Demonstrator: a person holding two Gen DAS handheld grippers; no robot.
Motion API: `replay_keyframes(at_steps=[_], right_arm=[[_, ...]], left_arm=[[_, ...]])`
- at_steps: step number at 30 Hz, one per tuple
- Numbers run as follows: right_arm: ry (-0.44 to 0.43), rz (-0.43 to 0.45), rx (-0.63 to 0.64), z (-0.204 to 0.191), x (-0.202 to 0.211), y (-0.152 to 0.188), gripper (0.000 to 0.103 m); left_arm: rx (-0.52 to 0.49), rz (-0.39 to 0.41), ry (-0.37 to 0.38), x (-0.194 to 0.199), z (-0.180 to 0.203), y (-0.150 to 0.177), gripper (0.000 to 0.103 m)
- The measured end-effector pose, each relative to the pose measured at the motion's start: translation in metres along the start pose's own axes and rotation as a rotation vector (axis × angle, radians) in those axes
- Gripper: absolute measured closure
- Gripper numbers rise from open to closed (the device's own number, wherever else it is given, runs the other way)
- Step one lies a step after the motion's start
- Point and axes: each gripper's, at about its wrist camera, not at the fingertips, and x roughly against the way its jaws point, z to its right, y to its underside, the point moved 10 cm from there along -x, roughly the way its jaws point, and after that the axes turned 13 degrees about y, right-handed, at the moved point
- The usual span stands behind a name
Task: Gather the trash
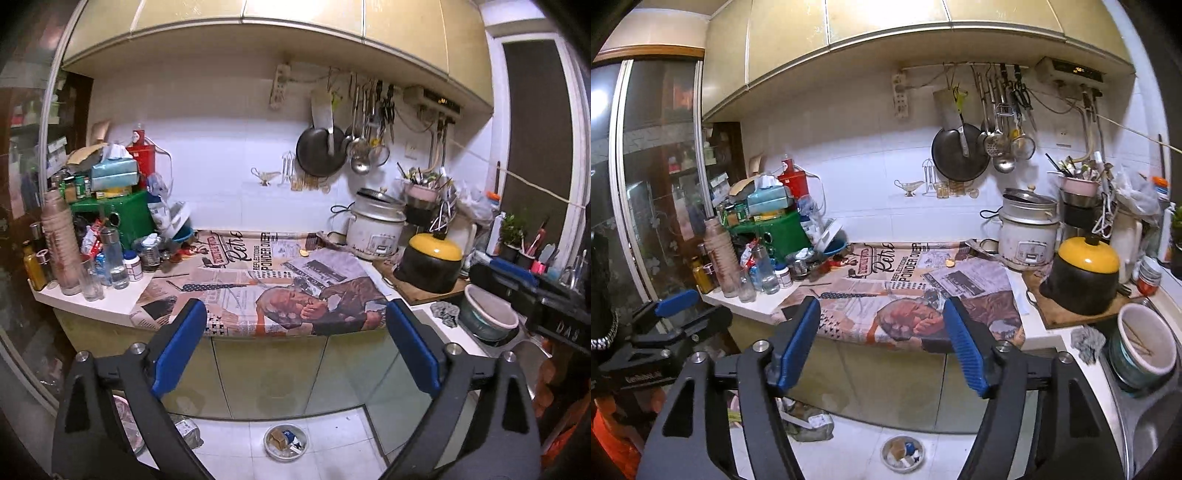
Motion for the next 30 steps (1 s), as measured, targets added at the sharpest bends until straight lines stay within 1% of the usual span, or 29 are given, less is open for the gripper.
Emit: replay_keyframes(at_steps=[2, 7, 8, 16, 21, 30], right_arm=[[0.018, -0.003, 0.002, -0.003, 0.01, 0.004, 0.019], [0.046, 0.01, 0.006, -0.012, 0.035, 0.007, 0.005], [0.053, 0.016, 0.011, -0.015, 0.039, 0.008, 0.004], [0.052, 0.031, 0.039, -0.034, 0.056, 0.014, 0.004], [0.049, 0.021, 0.043, -0.038, 0.061, 0.022, 0.004], [0.053, 0.016, 0.036, -0.041, 0.065, 0.024, 0.004]], left_arm=[[-0.002, -0.003, 0.004, 0.013, 0.001, 0.004, 0.004], [-0.007, 0.0, 0.015, 0.04, 0.005, 0.012, 0.004], [-0.007, 0.002, 0.012, 0.044, 0.006, 0.014, 0.004], [-0.006, 0.011, 0.009, 0.064, 0.006, 0.021, 0.004], [-0.006, 0.005, 0.013, 0.068, 0.007, 0.025, 0.004], [0.005, -0.014, 0.019, 0.067, 0.007, 0.034, 0.004]])
